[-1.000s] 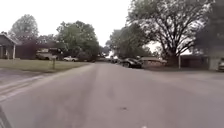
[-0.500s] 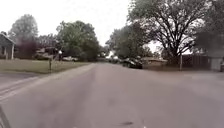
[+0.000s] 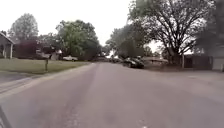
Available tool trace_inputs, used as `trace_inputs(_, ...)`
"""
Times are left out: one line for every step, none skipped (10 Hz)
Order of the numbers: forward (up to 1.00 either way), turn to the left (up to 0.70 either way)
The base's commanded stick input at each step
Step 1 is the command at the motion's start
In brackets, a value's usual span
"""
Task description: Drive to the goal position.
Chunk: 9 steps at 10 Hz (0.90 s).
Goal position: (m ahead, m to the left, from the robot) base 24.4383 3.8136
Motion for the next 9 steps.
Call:
trace_inputs(0.7,0.0)
trace_inputs(0.7,0.0)
trace_inputs(0.7,0.0)
trace_inputs(0.7,0.0)
trace_inputs(0.7,0.0)
trace_inputs(0.7,0.0)
trace_inputs(0.7,0.0)
trace_inputs(0.7,0.11)
trace_inputs(0.7,0.21)
